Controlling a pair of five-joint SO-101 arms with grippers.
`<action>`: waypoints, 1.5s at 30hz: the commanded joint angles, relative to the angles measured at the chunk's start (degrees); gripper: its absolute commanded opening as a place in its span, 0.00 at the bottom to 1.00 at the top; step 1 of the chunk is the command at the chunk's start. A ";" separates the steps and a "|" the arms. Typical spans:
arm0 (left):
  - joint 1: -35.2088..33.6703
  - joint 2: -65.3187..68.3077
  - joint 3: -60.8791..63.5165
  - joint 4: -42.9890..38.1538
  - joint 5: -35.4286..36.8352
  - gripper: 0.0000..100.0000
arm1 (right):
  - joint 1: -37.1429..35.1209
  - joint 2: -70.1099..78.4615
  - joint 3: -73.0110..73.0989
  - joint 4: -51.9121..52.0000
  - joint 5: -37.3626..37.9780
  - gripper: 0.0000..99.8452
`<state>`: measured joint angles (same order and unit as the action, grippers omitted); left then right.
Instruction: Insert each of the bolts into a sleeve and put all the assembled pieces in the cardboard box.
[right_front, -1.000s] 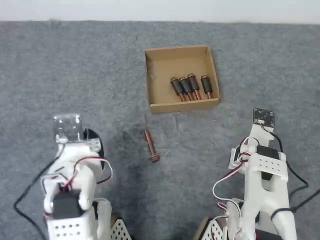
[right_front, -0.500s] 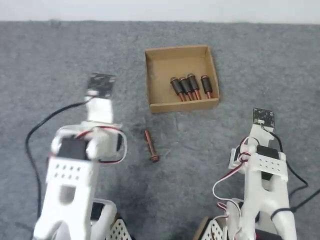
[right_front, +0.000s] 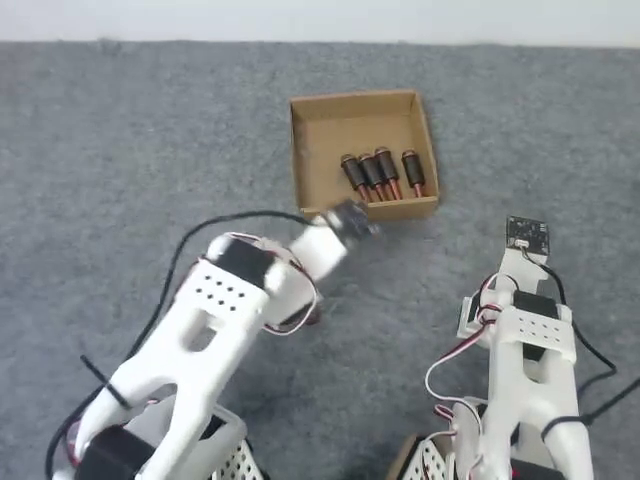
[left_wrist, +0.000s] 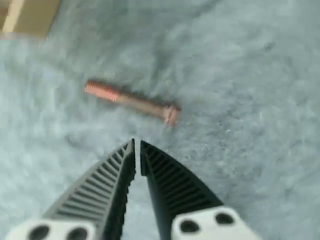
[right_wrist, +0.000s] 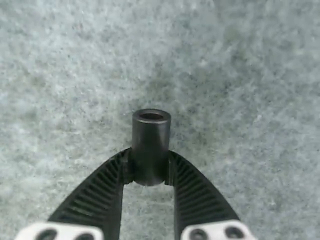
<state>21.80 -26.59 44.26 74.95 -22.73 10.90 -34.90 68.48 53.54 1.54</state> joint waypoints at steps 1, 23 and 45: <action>2.20 -0.18 -2.51 -0.62 -18.90 0.01 | 0.84 -2.77 0.62 -1.10 0.97 0.01; 2.20 2.11 3.91 -8.62 -42.29 0.03 | 0.66 -2.68 0.70 -1.10 4.22 0.01; -1.85 30.15 -14.20 -7.82 -43.87 0.10 | -1.36 -2.59 0.79 -0.75 5.10 0.01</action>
<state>19.78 3.91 31.60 67.47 -65.89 10.46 -35.25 69.80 53.54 5.05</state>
